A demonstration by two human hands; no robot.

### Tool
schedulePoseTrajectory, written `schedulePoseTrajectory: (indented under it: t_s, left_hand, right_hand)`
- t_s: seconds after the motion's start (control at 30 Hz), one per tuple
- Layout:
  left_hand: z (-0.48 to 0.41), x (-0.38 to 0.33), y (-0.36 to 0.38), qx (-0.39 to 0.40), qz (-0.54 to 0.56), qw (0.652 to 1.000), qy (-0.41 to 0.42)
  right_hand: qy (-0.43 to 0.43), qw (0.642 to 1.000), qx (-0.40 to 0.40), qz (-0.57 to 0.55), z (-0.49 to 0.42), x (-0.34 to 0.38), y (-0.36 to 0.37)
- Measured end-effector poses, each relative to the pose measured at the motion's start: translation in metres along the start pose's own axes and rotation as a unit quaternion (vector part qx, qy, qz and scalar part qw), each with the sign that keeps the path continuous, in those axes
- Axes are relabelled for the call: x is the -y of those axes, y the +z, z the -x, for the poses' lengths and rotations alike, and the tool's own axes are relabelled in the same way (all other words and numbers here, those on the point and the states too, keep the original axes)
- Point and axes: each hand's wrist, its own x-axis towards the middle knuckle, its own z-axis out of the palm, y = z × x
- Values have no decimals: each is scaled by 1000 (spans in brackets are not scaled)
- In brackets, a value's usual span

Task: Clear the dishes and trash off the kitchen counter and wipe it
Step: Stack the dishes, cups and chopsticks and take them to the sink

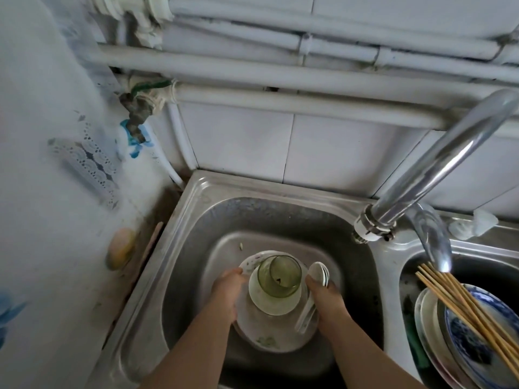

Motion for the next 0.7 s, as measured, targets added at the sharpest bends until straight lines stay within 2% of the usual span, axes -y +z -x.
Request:
schedulePoseTrajectory:
  t_s: [0.2,0.4,0.53,0.6,0.7]
  left_hand:
    - [26,-14,3,-22,-11,1000,12]
    - [28,-13,2,-22,-68,997,23]
    - [33,-13,4,-31,-84,995,40]
    - [36,-12,9,-50,-102,992,51]
    - [42,-14,18,-105,-187,971,105]
  right_hand:
    - [-19,999,-7,26,-5,-5,5]
    - [-57,994,-7,88,-5,-12,8]
    - [-80,988,-37,126,-1,-17,9]
    - [-85,983,-60,150,0,-21,11]
    - [-88,977,-83,175,2,-24,14]
